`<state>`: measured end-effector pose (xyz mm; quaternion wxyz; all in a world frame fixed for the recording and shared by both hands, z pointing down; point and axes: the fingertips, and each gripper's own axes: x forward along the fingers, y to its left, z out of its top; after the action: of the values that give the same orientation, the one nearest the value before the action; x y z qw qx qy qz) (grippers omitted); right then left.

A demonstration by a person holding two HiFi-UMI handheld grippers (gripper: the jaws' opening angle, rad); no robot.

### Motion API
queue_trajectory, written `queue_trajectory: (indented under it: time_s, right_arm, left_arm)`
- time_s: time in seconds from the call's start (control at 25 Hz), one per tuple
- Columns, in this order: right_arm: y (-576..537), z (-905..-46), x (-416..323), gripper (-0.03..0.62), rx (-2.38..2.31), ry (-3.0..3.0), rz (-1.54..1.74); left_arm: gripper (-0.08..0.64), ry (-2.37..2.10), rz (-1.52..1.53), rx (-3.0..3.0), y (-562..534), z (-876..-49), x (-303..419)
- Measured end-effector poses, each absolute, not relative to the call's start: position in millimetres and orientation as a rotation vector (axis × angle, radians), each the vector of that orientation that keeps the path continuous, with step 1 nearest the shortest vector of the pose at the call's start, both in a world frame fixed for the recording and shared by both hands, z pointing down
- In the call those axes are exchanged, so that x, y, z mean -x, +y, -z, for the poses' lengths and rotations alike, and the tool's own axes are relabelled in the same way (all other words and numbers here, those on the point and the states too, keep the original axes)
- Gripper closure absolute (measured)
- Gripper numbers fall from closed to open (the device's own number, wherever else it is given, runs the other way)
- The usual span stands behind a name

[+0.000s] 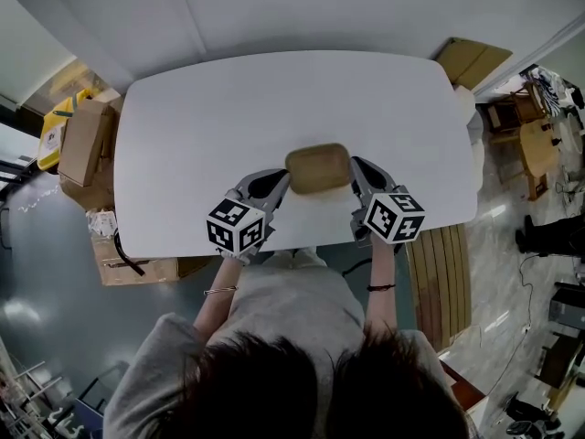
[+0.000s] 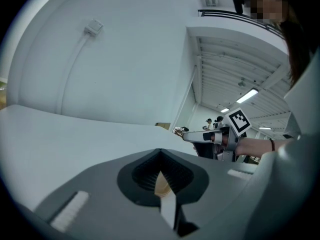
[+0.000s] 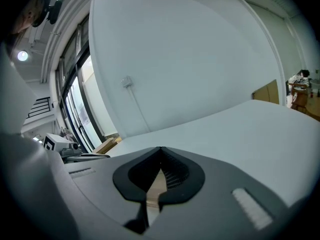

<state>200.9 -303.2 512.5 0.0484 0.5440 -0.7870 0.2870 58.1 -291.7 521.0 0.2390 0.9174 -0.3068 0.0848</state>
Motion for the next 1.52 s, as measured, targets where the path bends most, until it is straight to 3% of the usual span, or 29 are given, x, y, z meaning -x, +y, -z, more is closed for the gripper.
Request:
queue_trajectory:
  time_s: [0.96, 1.04, 1.52]
  right_arm:
    - [-316.6, -580.0, -225.7, 0.577, -1.476, -2.180, -0.916]
    - [-317.7, -583.3, -227.0, 0.533, -1.471, -2.171, -0.926]
    - [-320.3, -601.5, -229.7, 0.495, -1.450, -2.124, -0.988]
  left_arm:
    - [0.569, -0.903, -0.252, -2.364, -294.3, -559.9, -65.3]
    - [0.569, -0.909, -0.251, -2.361, -294.6, -560.5, -64.8]
    - [0.569, -0.945, -0.245, -2.332, -291.5, -563.1, -61.6]
